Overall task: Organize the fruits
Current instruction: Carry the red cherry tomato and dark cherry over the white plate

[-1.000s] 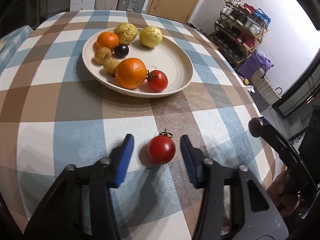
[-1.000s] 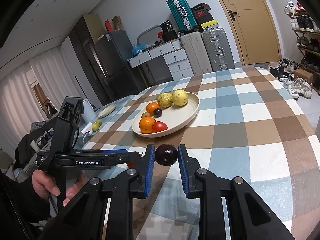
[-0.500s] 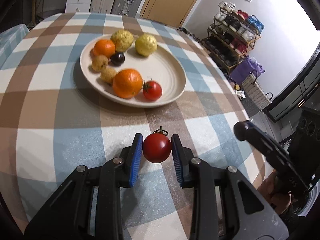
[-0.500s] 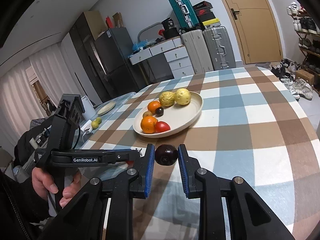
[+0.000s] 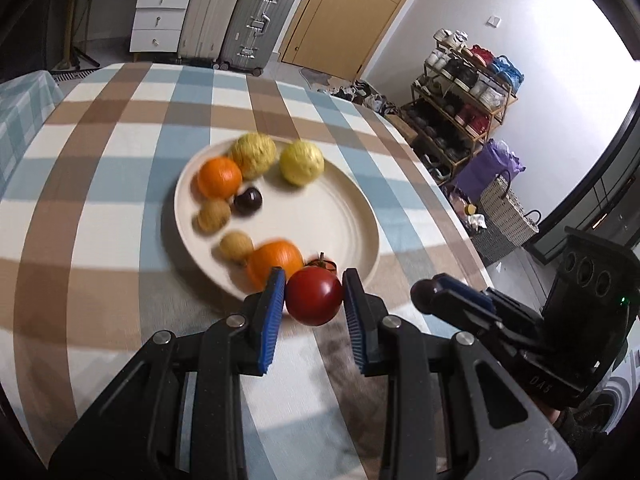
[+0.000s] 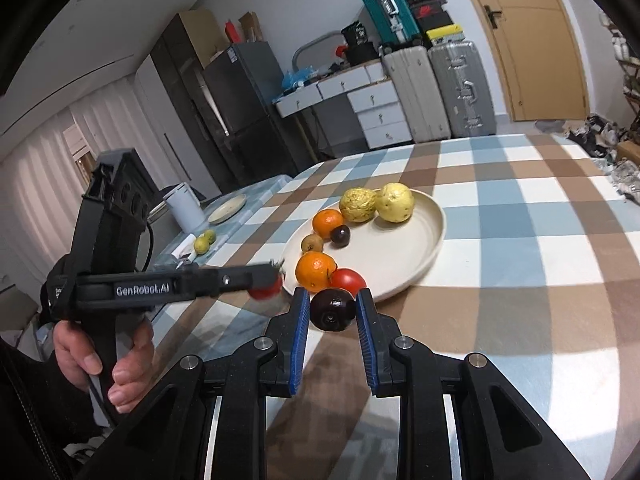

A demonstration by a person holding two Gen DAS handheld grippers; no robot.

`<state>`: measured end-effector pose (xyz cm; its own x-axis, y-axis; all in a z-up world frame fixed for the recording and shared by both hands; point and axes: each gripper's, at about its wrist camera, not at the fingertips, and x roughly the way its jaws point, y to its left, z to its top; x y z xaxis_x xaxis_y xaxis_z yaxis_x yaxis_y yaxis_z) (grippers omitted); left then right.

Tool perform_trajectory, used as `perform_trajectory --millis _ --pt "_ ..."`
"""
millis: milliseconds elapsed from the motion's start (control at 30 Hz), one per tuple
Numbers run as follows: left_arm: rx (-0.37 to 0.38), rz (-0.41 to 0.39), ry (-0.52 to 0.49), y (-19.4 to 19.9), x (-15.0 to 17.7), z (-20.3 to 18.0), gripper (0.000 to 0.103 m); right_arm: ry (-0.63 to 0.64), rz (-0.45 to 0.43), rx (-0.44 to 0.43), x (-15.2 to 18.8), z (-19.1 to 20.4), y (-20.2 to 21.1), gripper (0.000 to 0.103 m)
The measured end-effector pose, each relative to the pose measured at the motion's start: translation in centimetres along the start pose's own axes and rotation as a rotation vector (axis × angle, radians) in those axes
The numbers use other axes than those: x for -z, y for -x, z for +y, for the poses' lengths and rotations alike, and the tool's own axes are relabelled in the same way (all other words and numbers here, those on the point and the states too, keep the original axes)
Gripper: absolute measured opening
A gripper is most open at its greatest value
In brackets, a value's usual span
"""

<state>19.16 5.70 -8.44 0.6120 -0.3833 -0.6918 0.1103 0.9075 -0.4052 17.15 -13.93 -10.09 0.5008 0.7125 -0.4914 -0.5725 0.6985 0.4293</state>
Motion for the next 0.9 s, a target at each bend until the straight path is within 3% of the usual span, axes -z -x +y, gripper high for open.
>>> perform_trajectory --millis 333,467,900 --pt "-0.006 -0.004 -0.006 -3.9 -6.2 1.1 0.026 -0.01 0.046 -0.026 -4.1 -2.2 -4.8 0.024" --pt "-0.005 0.034 0.007 -6.6 -7.9 1.7 0.026 -0.019 0.064 -0.029 -5.3 -3.4 -7.0 0.024" --pt "0.013 0.096 0.041 -11.5 -9.0 3.1 0.026 -0.043 0.146 -0.038 -6.6 -5.8 -12.2 0.024"
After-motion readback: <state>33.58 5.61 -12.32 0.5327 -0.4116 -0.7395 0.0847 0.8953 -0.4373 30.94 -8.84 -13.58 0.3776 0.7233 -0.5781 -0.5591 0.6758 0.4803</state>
